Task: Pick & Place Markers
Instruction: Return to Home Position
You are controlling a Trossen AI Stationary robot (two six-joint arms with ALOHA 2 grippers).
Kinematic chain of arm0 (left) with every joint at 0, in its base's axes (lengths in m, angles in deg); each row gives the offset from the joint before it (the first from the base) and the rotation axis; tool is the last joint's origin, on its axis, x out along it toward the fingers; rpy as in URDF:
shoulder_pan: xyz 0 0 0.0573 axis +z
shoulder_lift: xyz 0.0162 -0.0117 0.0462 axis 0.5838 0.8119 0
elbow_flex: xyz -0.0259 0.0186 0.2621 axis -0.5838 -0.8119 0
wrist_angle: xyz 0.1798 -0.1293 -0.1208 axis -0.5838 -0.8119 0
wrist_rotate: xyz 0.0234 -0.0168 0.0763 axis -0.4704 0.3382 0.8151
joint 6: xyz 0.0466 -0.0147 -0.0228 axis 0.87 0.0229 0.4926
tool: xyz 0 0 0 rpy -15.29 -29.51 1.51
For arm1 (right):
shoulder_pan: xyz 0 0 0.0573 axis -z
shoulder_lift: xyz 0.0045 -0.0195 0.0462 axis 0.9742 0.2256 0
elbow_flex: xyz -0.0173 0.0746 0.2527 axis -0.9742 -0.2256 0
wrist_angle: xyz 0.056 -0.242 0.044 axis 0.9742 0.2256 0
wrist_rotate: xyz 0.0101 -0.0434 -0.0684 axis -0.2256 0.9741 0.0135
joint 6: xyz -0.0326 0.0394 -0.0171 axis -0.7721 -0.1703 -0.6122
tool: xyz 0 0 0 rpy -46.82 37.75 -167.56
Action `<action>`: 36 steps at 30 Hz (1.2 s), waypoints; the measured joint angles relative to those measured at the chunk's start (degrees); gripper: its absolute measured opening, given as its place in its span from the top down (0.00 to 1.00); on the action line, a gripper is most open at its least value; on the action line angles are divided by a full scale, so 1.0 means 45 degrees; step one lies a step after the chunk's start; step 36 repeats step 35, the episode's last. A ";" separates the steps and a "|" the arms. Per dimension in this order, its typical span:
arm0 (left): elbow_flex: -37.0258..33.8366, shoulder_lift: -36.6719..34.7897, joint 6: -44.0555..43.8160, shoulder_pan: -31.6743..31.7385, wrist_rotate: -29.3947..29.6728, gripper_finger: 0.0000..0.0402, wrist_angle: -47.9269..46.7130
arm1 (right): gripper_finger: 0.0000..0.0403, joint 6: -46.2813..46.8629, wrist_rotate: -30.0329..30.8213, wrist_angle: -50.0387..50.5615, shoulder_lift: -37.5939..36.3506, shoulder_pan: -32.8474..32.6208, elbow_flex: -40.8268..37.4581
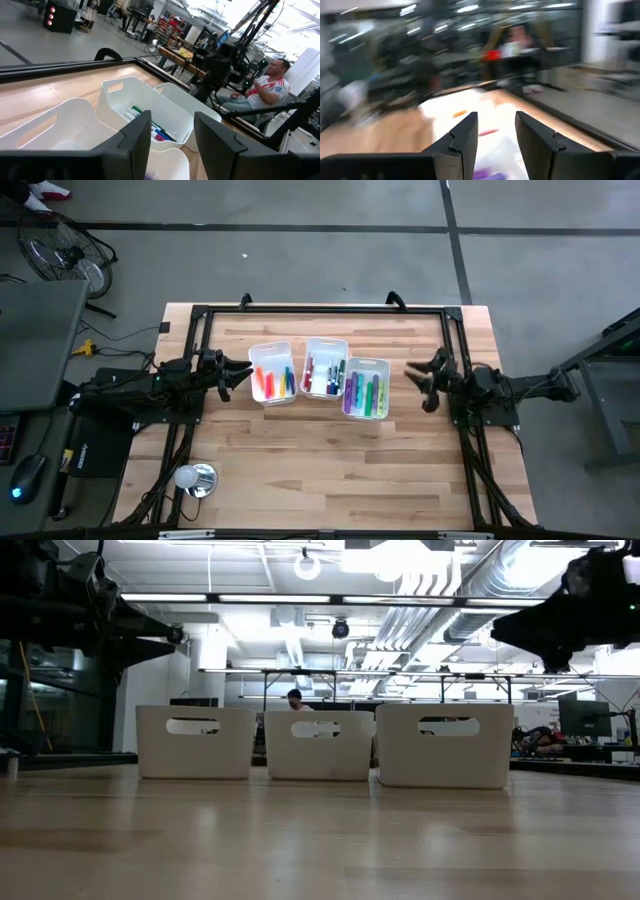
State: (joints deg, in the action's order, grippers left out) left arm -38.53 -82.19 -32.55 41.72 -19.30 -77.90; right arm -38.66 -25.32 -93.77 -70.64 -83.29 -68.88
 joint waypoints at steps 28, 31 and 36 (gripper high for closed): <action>0.0000 0.0000 0.0002 0.0000 -0.0002 0.63 0.0000 | 0.70 0.0348 0.2650 -0.0266 0.0010 -0.0005 0.0000; 0.0000 0.0000 0.0002 0.0000 -0.0002 0.63 0.0000 | 0.70 0.0348 0.2647 -0.0266 0.0010 -0.0005 0.0000; 0.0000 0.0002 -0.0003 0.0000 -0.0003 0.63 0.0000 | 0.70 0.0345 0.2645 -0.0269 0.0010 -0.0005 0.0000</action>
